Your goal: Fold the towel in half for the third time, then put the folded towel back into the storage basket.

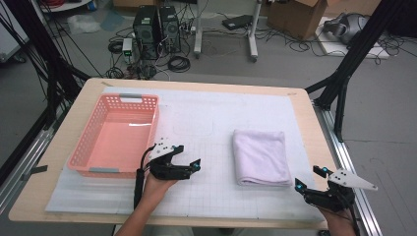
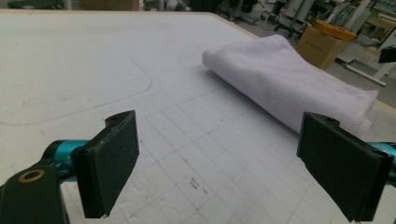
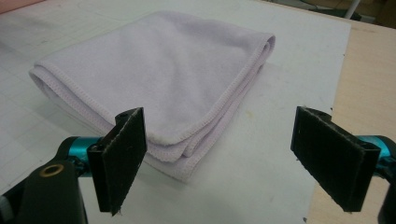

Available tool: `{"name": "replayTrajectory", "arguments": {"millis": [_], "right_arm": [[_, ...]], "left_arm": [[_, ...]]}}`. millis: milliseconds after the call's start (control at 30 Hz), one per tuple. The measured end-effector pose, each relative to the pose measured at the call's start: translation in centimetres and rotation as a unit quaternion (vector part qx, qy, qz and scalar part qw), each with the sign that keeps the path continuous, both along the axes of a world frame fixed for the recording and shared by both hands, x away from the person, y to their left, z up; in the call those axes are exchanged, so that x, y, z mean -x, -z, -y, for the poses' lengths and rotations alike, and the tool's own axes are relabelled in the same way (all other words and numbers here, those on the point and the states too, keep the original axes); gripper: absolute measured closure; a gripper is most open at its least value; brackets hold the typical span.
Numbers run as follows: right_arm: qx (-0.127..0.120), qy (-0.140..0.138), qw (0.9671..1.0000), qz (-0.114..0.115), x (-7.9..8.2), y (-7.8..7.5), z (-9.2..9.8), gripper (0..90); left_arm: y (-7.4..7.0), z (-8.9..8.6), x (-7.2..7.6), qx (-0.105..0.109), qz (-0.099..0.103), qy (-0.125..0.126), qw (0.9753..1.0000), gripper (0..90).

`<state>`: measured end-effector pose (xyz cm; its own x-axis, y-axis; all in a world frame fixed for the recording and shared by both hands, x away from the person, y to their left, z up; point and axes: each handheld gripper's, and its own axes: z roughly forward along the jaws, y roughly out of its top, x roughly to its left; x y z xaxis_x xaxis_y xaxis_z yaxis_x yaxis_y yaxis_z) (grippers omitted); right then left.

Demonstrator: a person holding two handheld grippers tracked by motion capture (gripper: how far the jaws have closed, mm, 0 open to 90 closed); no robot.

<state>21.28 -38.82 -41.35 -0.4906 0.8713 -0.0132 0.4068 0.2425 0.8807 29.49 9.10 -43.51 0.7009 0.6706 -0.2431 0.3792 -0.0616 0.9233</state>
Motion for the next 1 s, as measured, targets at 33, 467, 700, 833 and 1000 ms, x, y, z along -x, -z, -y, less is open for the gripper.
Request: {"name": "replayTrajectory", "arguments": {"millis": [33,467,700,833,1000], "right_arm": [[0.003,-0.001,1.0000,0.000,0.0,0.0,0.0,17.4],[0.007,-0.005,0.9999,-0.008,-0.2,0.4,-0.1,17.3],[0.006,-0.003,0.9999,-0.010,-0.1,0.5,0.0,17.3],[0.007,-0.006,0.9999,-0.011,-0.1,0.4,-0.2,17.3],[0.007,-0.010,0.9998,-0.014,-0.3,0.6,-0.1,17.3]], "left_arm": [[0.0,0.0,0.0,0.002,0.002,-0.003,1.0000,13.8],[0.1,0.0,-0.2,0.003,-0.009,-0.011,0.9999,13.9],[0.1,0.9,-0.5,0.001,-0.022,-0.012,0.9997,15.8],[-0.4,1.8,-1.1,0.008,-0.028,-0.005,0.9996,15.8],[-1.1,3.6,-2.0,0.005,-0.039,0.010,0.9992,17.3]]}}
